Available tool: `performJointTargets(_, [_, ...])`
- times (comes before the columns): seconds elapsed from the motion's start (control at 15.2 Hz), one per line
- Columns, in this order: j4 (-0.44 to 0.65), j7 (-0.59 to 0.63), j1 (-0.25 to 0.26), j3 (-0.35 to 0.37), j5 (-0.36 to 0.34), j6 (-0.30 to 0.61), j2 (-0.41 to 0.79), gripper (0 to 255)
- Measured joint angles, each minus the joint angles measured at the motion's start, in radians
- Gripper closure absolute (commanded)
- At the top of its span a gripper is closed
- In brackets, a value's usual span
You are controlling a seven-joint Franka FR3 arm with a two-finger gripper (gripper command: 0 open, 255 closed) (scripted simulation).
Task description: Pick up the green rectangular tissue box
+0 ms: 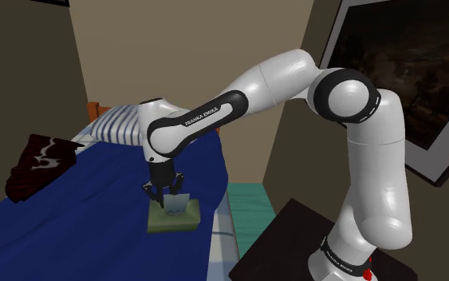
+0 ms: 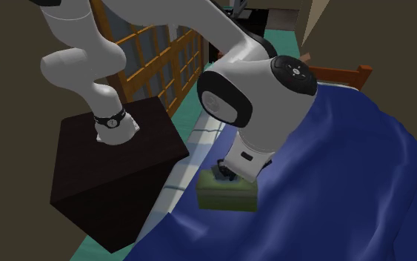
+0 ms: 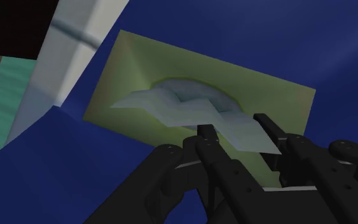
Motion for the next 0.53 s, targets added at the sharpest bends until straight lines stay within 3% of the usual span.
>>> performJointTargets(0.53, [0.033, -0.001, -0.005, 0.006, 0.012, -0.081, -0.049, 255])
